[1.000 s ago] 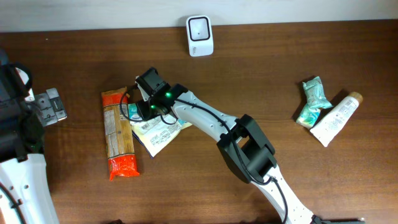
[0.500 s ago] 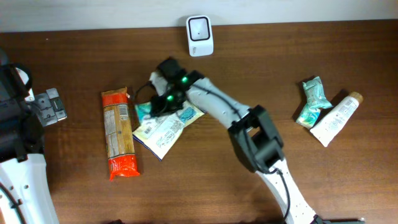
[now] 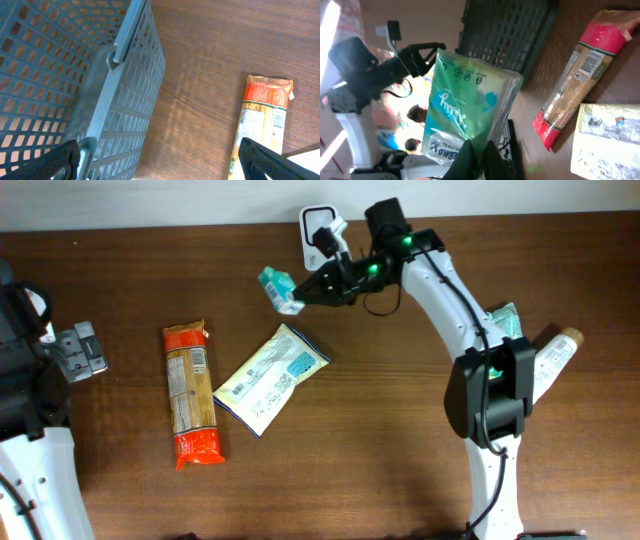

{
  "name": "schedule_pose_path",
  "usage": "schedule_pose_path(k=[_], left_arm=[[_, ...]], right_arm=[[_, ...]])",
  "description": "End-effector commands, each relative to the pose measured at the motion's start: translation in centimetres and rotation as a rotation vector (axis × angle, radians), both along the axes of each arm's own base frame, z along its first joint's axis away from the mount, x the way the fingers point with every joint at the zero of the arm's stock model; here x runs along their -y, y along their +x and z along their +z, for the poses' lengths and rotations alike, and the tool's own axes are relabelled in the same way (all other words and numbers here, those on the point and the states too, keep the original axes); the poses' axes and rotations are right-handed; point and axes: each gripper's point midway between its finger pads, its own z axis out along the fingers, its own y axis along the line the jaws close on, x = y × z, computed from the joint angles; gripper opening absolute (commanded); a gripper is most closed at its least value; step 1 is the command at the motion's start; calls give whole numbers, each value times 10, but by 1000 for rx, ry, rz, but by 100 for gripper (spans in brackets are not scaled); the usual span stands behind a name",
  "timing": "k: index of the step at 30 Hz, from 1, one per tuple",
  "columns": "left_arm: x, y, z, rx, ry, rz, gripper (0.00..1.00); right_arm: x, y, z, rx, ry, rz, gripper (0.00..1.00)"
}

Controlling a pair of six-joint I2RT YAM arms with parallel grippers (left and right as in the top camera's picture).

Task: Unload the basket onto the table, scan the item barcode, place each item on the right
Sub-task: 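Carry the green tissue pack to the scanner and present its barcode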

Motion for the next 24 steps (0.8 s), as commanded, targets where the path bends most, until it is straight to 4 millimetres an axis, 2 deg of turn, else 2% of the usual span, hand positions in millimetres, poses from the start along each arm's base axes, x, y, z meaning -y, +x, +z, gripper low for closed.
schedule_pose_path(k=[1,3,7,9,10,13,15,17,18,19,22,24], left_arm=[[-2,-1,4,2,15,-1,99],[-2,-1,4,2,15,-1,99],[-2,-1,4,2,15,-1,99],[-2,-1,4,2,15,-1,99],[-2,-1,4,2,15,-1,99],[-2,-1,4,2,15,-1,99],[-2,-1,4,2,15,-1,99],[-2,-1,4,2,15,-1,99],[-2,-1,4,2,15,-1,99],[-2,-1,4,2,15,-1,99],[-2,-1,4,2,15,-1,99],[-2,-1,4,2,15,-1,99]], right_arm=[[29,7,31,43,52,-45,4],[44,13,41,108,61,-78,4],[56,61,-42,268,-487,-306,4],[60,81,-61,336,-668,-403,4],[62,92,-63,375,-739,-458,4],[64,109,-37,512,-873,-557,4],[74,129,7,758,-1070,-694,4],[79,139,23,894,-1180,-752,4],[81,146,33,1027,-1286,-779,4],[75,156,39,1171,-1374,-778,4],[67,180,36,1342,-1471,-786,4],[61,195,27,1434,-1495,-749,4]])
